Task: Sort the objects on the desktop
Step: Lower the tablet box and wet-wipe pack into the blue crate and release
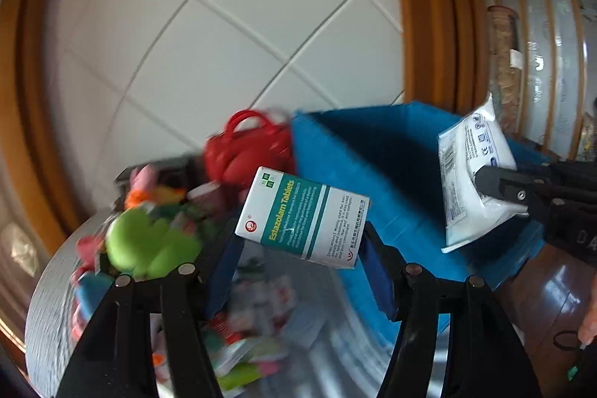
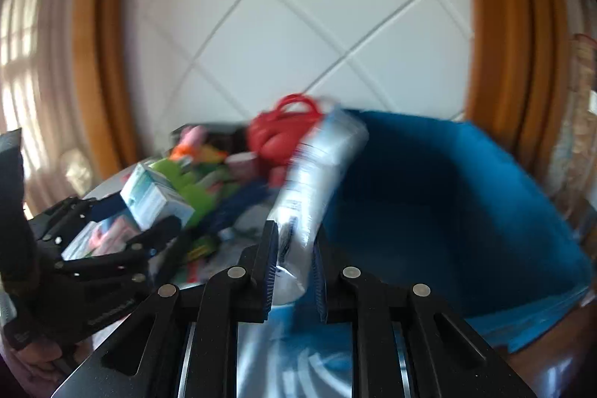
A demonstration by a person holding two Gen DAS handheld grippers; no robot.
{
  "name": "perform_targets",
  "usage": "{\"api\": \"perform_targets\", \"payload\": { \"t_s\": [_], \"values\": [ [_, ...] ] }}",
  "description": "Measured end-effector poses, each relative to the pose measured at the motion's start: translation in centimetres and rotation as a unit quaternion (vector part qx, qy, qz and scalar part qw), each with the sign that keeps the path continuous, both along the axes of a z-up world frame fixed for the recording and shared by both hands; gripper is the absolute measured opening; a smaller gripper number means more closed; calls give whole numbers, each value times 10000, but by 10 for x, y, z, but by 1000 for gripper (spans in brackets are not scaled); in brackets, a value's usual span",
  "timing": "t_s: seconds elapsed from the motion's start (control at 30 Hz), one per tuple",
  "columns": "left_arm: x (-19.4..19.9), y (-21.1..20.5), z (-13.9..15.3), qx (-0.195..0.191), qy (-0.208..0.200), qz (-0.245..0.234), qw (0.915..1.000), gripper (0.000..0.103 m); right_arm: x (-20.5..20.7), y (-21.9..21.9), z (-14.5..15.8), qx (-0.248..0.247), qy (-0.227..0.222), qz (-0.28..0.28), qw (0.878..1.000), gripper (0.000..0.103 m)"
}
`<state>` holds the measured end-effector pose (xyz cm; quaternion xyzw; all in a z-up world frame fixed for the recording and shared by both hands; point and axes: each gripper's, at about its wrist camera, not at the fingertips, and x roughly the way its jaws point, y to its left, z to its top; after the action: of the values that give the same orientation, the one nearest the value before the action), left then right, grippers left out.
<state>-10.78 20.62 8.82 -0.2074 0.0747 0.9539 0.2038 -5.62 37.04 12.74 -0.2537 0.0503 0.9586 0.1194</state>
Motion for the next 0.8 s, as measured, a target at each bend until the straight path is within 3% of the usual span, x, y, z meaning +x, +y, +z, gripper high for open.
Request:
{"api": "perform_targets", "payload": {
  "t_s": [0.17,0.33,0.5,0.67,0.8],
  "values": [
    [-18,73,21,32,92,-270,9996,62,3,71,16,264,-47,-394,9989,8],
    [-45,145,25,-162,-256,-541,9981,62,-7,131,15,481,-385,-654,9960,8],
    [-69,203,12,-405,-854,-662,9933,61,-14,174,-3,475,-803,-819,9923,8],
    [-71,241,-4,-790,-1184,-610,9879,63,-2,210,-30,304,-1121,-946,9887,8],
    [-73,254,-14,-1032,-1352,-537,9840,71,6,222,-46,221,-1286,-996,9864,8]
  ]
}}
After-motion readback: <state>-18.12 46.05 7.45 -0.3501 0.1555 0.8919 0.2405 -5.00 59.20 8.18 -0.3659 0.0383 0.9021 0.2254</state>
